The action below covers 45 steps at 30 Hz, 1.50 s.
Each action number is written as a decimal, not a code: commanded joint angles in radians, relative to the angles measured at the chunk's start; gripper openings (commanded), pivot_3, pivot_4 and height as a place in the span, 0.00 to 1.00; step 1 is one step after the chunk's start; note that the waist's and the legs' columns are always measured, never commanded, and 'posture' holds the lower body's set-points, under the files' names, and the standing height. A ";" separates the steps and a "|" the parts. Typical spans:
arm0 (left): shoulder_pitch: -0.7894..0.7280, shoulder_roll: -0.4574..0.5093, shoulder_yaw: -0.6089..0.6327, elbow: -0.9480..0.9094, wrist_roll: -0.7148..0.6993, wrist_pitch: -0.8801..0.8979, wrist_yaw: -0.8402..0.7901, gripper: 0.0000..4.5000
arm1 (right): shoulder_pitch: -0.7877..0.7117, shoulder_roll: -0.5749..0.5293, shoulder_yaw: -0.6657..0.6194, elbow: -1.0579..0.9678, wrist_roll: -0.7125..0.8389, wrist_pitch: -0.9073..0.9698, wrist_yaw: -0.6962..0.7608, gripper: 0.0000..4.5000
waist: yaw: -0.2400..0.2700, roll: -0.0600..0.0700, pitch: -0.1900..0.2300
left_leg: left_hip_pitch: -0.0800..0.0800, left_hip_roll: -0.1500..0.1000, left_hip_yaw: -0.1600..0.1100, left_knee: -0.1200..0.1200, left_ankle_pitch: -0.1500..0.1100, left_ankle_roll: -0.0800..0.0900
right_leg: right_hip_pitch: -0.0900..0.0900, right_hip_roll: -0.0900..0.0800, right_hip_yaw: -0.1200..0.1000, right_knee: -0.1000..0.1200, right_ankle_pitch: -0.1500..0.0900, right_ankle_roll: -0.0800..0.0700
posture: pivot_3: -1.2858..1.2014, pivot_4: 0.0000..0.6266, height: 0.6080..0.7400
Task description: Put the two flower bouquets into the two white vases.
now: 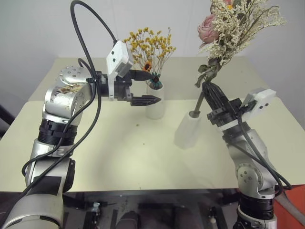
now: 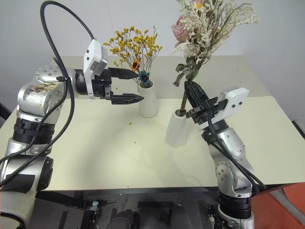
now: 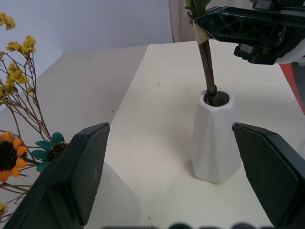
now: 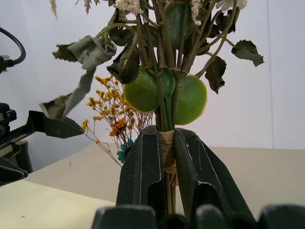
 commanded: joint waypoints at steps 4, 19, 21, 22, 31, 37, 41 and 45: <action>-0.006 0.017 0.043 -0.044 -0.019 -0.001 0.004 1.00 | 0.018 0.010 0.011 -0.035 -0.016 -0.039 -0.004 0.04 | 0.000 0.000 0.000 | 0.000 0.000 0.000 0.000 0.000 0.000 | 0.000 0.000 0.000 0.000 0.000 0.000 | 0.52 0.24 1.00; -0.011 0.004 0.037 -0.029 -0.010 -0.018 0.007 1.00 | 0.009 0.002 0.020 -0.080 -0.043 -0.059 -0.018 0.04 | 0.000 0.000 0.000 | 0.001 0.000 0.000 0.000 0.000 0.000 | 0.000 0.000 0.000 0.000 0.000 0.000 | 0.52 0.24 1.00; -0.011 0.004 0.037 -0.028 -0.010 -0.019 0.006 1.00 | 0.005 0.001 0.019 -0.084 -0.042 -0.058 -0.019 0.04 | 0.000 0.000 0.000 | 0.001 0.000 0.000 0.000 0.000 0.000 | 0.000 0.000 0.000 0.000 0.000 0.000 | 0.52 0.24 1.00; -0.011 0.004 0.037 -0.027 -0.010 -0.019 0.006 1.00 | 0.004 0.000 0.018 -0.084 -0.043 -0.058 -0.020 0.04 | 0.000 0.000 0.000 | 0.001 0.000 0.000 0.000 0.000 0.000 | 0.000 0.000 0.000 0.000 0.000 0.000 | 0.52 0.24 1.00; -0.004 0.007 0.038 -0.034 -0.010 -0.017 0.007 1.00 | 0.023 0.012 0.039 -0.085 -0.035 -0.050 -0.019 0.04 | 0.000 0.000 0.000 | 0.001 0.000 0.000 0.000 0.000 0.000 | 0.000 0.000 0.000 0.000 0.000 0.000 | 0.52 0.24 1.00; -0.002 0.008 0.041 -0.039 -0.012 -0.014 0.010 1.00 | 0.038 0.021 0.045 -0.058 -0.051 -0.068 -0.010 0.04 | 0.000 0.000 0.000 | 0.001 0.000 0.000 0.000 0.000 0.000 | 0.000 0.000 0.000 0.000 0.000 0.000 | 0.52 0.24 1.00; -0.002 0.009 0.044 -0.041 -0.016 -0.014 0.009 1.00 | 0.044 0.026 0.049 -0.043 -0.061 -0.080 -0.005 0.04 | 0.000 0.000 0.000 | 0.001 0.000 0.000 0.000 0.000 0.000 | 0.000 0.000 0.000 0.000 0.000 0.000 | 0.52 0.24 1.00; -0.003 0.009 0.049 -0.041 -0.023 -0.011 0.005 1.00 | 0.055 0.030 0.053 -0.033 -0.077 -0.093 -0.004 0.04 | 0.000 0.000 0.000 | 0.001 0.000 0.000 0.000 0.000 0.000 | 0.000 0.000 0.000 0.000 0.000 0.000 | 0.52 0.24 1.00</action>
